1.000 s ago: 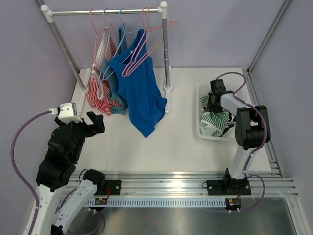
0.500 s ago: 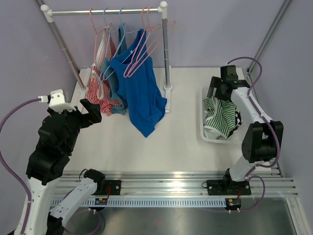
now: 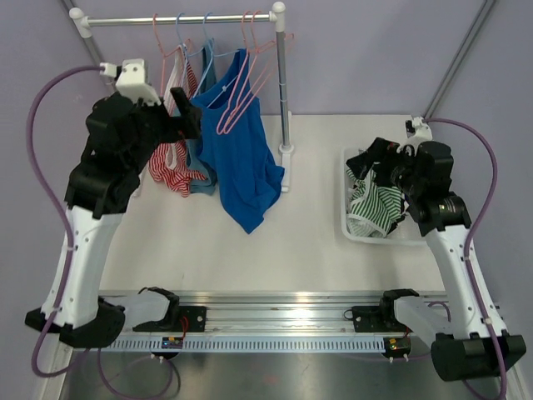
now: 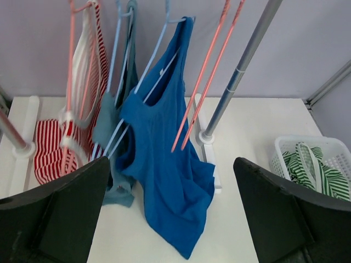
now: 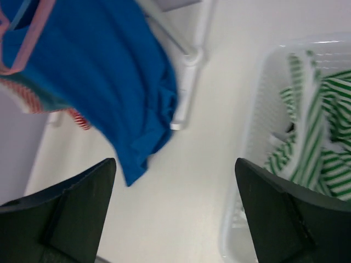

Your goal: Remove the tank top from the hanger

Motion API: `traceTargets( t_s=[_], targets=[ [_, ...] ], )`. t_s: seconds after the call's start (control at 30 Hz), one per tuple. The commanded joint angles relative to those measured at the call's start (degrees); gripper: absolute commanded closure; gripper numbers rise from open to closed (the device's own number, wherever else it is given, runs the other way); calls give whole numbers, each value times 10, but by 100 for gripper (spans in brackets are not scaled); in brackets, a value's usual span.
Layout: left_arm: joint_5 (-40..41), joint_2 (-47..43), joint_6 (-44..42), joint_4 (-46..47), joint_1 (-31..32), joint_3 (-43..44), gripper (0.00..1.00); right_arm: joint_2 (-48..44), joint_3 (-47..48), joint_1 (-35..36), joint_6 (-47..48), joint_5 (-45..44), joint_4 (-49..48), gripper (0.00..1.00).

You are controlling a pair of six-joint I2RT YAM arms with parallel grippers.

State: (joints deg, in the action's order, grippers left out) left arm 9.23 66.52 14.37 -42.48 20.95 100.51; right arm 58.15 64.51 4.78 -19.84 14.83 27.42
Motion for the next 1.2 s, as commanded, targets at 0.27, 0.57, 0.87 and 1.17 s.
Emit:
traceTargets(
  t_s=[0.27, 0.57, 0.87, 1.17],
  targets=[
    [-32, 268, -118, 20, -9, 264, 5, -88, -112, 0, -105, 248, -99, 18],
    [-81, 368, -132, 17, -59, 333, 16, -121, -124, 4, -115, 267, -104, 20],
    [-138, 414, -132, 25, -80, 337, 29, -107, -120, 12, -114, 276, -112, 21],
    [-169, 438, -105, 32, -93, 351, 66, -110, -125, 16, -106, 269, -105, 21]
  ],
)
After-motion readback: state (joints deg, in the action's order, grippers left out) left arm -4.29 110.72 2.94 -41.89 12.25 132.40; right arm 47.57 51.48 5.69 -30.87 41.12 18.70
